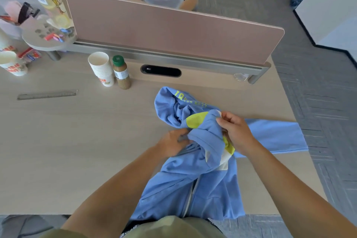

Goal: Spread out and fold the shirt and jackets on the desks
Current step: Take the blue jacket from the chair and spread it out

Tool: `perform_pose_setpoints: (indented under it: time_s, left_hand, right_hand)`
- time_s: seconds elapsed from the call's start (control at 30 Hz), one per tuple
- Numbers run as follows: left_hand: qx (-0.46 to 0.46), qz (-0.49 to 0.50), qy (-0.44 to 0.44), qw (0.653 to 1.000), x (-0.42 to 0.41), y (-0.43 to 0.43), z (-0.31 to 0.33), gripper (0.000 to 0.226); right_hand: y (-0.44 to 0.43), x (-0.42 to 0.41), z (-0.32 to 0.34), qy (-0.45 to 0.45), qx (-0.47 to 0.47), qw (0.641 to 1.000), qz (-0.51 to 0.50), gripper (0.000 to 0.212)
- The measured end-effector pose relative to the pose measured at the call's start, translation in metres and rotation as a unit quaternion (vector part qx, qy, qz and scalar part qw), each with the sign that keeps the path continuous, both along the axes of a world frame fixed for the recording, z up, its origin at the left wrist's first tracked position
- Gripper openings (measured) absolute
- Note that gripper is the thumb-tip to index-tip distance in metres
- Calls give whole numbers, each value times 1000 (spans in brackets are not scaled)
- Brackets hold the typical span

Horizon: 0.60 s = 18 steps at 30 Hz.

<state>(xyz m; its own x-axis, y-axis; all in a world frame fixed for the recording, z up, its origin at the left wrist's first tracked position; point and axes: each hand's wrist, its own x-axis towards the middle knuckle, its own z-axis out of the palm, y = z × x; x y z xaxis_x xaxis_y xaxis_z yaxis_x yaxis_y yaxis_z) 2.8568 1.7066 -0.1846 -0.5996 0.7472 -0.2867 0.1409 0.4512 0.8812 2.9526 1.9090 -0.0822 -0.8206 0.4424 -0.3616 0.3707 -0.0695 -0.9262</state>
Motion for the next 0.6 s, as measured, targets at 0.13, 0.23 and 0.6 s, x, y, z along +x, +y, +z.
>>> perform_pose_setpoints:
  time_s: [0.13, 0.23, 0.6]
  left_hand:
    - [97, 55, 13, 994, -21, -13, 25, 24]
    - [154, 106, 43, 981, -47, -34, 56, 15]
    - [47, 36, 555, 830, -70, -118, 85, 26]
  right_hand:
    - [21, 6, -4, -18, -12, 996, -92, 9]
    - [18, 2, -12, -53, -2, 993, -101, 20]
    - [-62, -59, -33, -140, 225, 961, 76, 12]
